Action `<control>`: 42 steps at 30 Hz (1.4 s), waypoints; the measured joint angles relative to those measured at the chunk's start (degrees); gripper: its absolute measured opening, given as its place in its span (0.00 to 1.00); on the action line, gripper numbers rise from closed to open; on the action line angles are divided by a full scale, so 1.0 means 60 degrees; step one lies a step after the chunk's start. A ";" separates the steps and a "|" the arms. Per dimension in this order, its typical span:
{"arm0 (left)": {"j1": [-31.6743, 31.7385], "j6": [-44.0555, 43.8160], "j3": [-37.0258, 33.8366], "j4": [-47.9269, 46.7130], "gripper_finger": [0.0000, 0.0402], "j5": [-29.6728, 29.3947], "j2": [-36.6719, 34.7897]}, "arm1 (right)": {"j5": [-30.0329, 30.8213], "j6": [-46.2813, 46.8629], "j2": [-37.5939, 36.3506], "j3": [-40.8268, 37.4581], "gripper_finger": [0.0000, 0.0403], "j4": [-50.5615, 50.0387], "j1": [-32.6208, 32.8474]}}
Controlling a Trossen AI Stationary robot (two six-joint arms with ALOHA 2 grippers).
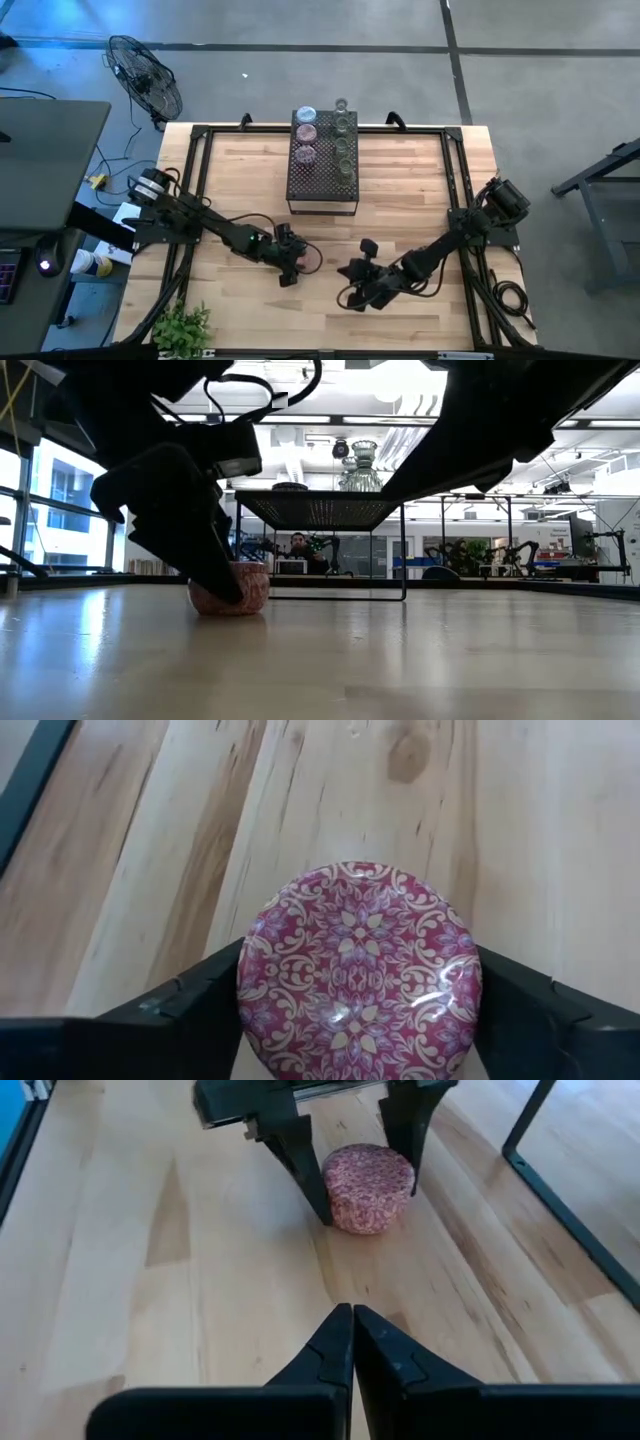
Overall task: Pick & Place candle stick holders
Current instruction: Put the pink scented candle on the shelf aligned with the other black scented candle
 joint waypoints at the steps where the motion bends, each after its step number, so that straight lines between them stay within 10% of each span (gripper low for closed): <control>1: 0.0000 -0.0001 0.0004 0.0017 0.73 0.0038 -0.0017 | 0.0003 0.0000 0.0000 0.0000 0.01 0.0004 -0.0003; 11: 0.0237 -0.0018 -0.0004 -0.1007 0.72 -0.0376 -0.2488 | 0.0003 0.0022 0.0000 0.0004 0.00 0.0000 -0.0003; 19: 0.2332 -0.0317 0.0010 -0.2113 0.72 -0.1080 -0.4950 | -0.0001 -0.0022 0.0000 0.0004 0.00 0.0069 -0.0008; 42: 0.4759 0.0762 0.2193 -0.3004 0.74 0.0032 -0.2580 | -0.0052 -0.0357 0.0004 0.0015 0.00 0.0225 -0.0076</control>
